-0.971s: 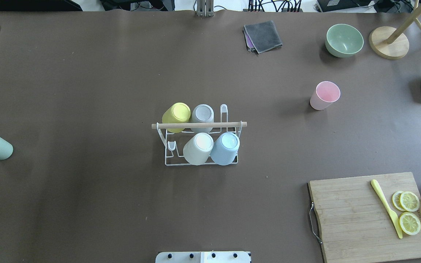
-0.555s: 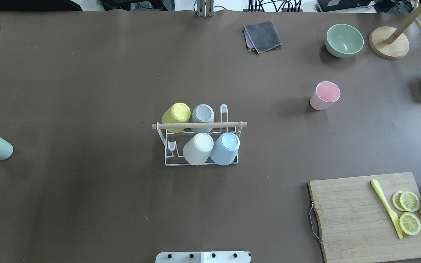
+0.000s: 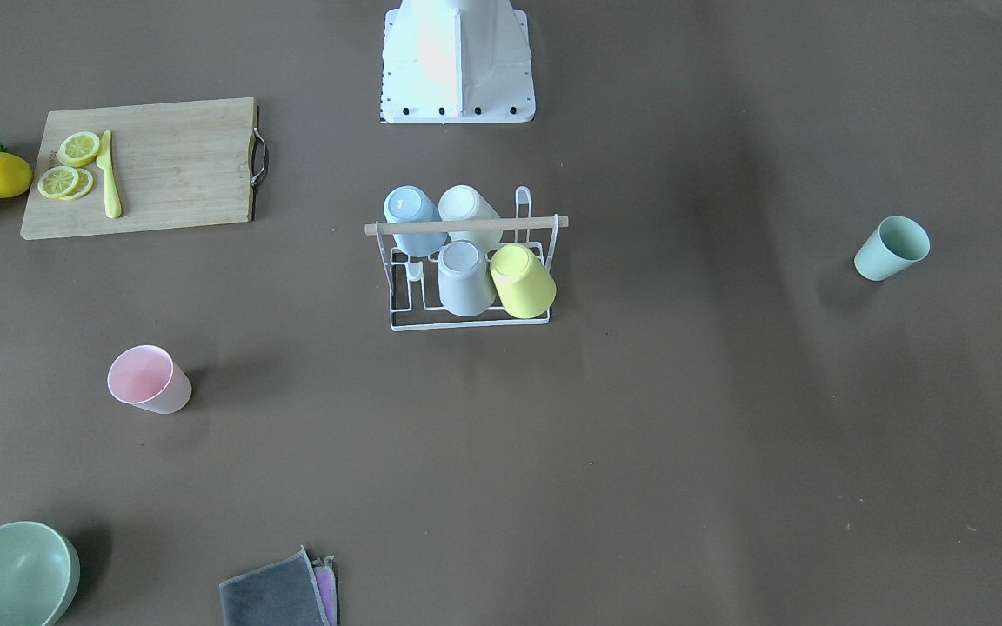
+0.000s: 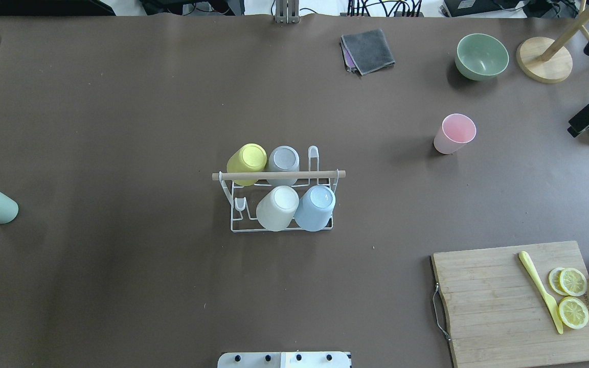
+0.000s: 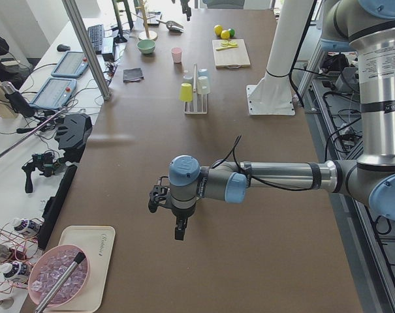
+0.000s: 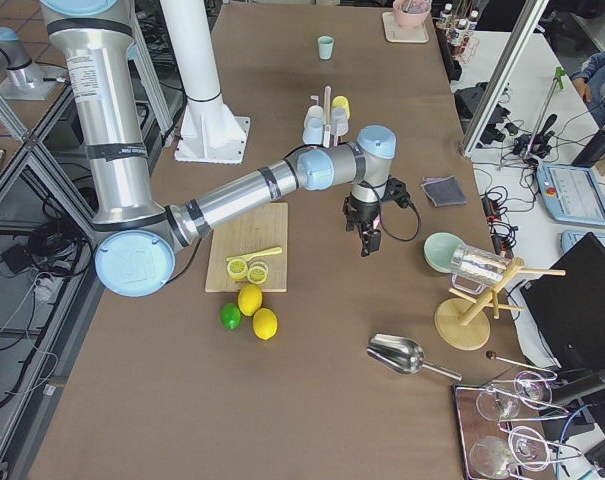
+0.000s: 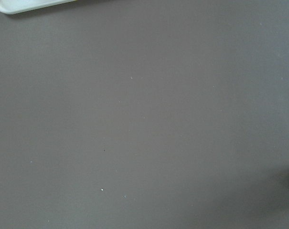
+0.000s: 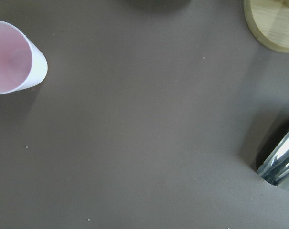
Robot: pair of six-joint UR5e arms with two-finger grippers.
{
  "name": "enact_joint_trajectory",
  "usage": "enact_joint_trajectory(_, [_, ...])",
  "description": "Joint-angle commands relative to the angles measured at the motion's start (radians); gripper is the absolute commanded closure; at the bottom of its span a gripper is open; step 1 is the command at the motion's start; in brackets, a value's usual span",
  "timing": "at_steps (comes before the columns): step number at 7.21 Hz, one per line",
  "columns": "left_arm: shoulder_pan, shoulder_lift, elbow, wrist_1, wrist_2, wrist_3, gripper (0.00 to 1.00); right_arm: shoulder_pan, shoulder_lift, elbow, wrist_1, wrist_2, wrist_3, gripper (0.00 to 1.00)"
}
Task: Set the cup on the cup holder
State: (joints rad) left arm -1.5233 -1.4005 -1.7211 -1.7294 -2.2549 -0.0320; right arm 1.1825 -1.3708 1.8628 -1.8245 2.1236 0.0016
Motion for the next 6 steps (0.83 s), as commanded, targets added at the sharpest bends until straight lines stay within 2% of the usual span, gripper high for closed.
enact_joint_trajectory(1, [0.000,0.000,0.002,0.001,0.000,0.000,0.02,-0.128,0.097,-0.016,-0.084,-0.118,-0.003,0.01])
enact_joint_trajectory(3, [0.000,0.000,0.000,0.001,0.000,0.000,0.02,-0.159,0.201,-0.111,-0.151,-0.119,-0.015,0.01])
enact_joint_trajectory(4, [0.002,-0.009,0.006,0.005,0.001,0.000,0.02,-0.162,0.254,-0.152,-0.194,-0.120,-0.084,0.01])
enact_joint_trajectory(5, [0.003,-0.038,0.006,0.071,0.001,0.000,0.02,-0.172,0.313,-0.215,-0.222,-0.122,-0.106,0.01])
enact_joint_trajectory(6, [0.005,-0.146,0.020,0.228,0.001,0.001,0.02,-0.181,0.359,-0.265,-0.252,-0.123,-0.141,0.01])
